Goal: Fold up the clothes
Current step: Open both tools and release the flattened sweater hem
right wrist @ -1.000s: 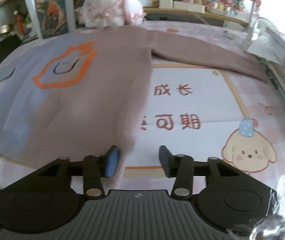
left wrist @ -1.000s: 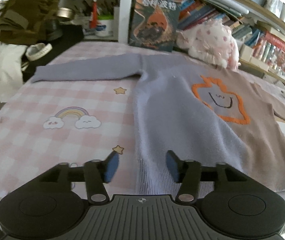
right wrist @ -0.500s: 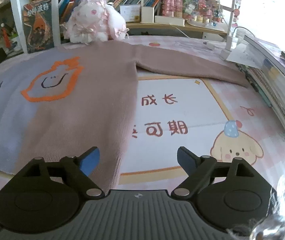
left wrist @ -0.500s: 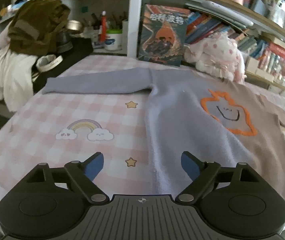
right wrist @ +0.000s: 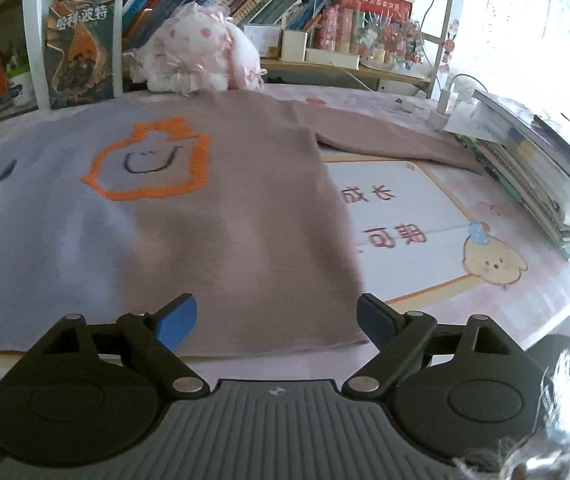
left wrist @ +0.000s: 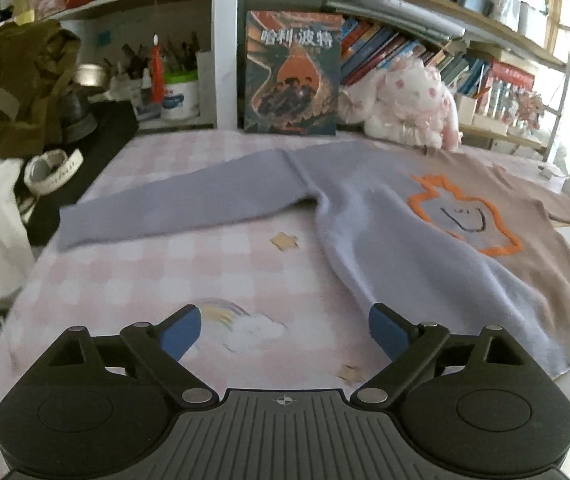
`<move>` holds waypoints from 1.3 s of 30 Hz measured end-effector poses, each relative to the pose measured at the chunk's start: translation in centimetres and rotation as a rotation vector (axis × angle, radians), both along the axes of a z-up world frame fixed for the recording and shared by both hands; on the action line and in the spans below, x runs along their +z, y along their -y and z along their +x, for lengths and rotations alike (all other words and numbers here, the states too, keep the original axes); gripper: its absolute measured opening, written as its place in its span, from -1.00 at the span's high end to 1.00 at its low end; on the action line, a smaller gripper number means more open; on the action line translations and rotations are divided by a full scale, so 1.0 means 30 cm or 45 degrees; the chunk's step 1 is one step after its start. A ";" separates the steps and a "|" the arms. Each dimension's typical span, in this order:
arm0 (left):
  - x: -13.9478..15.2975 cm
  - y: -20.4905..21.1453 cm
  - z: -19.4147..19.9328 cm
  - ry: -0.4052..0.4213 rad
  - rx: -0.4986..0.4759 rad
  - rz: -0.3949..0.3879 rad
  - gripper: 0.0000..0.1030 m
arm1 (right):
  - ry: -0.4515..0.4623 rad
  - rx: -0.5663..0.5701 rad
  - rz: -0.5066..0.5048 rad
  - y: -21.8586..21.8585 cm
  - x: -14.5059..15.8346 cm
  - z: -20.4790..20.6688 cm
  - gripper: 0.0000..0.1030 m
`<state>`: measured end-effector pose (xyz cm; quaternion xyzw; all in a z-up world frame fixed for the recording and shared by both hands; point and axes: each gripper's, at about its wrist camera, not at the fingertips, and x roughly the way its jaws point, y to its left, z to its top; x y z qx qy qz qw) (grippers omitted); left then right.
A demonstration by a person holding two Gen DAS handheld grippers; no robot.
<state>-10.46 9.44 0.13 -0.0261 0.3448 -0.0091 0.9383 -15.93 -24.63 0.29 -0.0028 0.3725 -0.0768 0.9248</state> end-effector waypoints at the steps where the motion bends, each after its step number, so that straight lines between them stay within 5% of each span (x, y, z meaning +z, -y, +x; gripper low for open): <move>1: 0.001 -0.025 0.010 0.003 -0.003 0.001 -0.81 | 0.007 -0.011 0.006 -0.026 0.001 -0.007 -0.68; 10: 0.010 -0.250 0.104 0.026 -0.027 0.014 -0.81 | 0.025 -0.075 0.033 -0.208 0.004 -0.055 -0.68; 21: -0.049 -0.541 0.237 0.062 0.270 -0.195 -0.77 | 0.009 -0.076 -0.013 -0.288 0.036 -0.040 -0.68; 29: -0.124 -0.649 0.349 -0.031 0.415 -0.447 -0.02 | 0.001 -0.106 -0.049 -0.296 0.058 -0.058 -0.68; 34: -0.146 -0.635 0.371 -0.021 0.410 -0.643 0.10 | -0.011 -0.162 -0.047 -0.278 0.066 -0.075 -0.68; 39: -0.153 -0.574 0.396 -0.029 0.365 -0.687 0.10 | -0.022 -0.186 -0.041 -0.271 0.067 -0.075 -0.68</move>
